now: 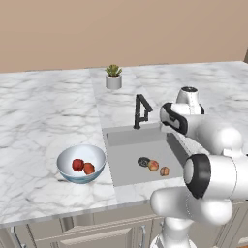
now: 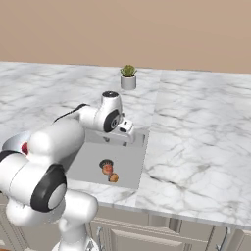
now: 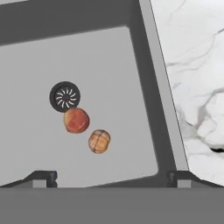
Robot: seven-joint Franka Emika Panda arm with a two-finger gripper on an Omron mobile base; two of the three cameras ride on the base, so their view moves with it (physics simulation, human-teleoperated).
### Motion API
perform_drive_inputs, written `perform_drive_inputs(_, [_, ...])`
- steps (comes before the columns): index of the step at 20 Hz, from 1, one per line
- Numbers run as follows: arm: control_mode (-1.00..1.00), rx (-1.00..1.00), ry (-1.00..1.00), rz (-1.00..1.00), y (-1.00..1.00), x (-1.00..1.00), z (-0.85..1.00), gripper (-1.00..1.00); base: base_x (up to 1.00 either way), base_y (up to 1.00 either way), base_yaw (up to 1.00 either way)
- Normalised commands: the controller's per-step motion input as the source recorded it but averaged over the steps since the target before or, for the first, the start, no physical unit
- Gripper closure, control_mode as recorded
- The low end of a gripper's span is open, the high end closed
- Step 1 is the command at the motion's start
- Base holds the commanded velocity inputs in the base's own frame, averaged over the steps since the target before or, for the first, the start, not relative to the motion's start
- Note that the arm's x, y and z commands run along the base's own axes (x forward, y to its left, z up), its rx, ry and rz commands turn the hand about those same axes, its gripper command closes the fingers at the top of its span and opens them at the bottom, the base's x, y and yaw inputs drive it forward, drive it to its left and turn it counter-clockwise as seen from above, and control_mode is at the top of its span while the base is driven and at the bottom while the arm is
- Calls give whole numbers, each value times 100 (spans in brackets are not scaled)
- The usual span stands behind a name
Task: There is a mixed pile of frozen fruits and vegetables on the counter. Locate all the frozen vegetables and place the items in a bowl on the counter. Take all the frozen fruits and defrost them in a running sink.
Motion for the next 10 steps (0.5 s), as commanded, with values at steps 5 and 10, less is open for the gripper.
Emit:
perform_drive_inputs(5, [-100,-2,-5,0,0,-60,36,-100,0,0,0])
perform_drive_inputs(10, [-100,0,-12,0,1,-73,38,-100,0,0,0])
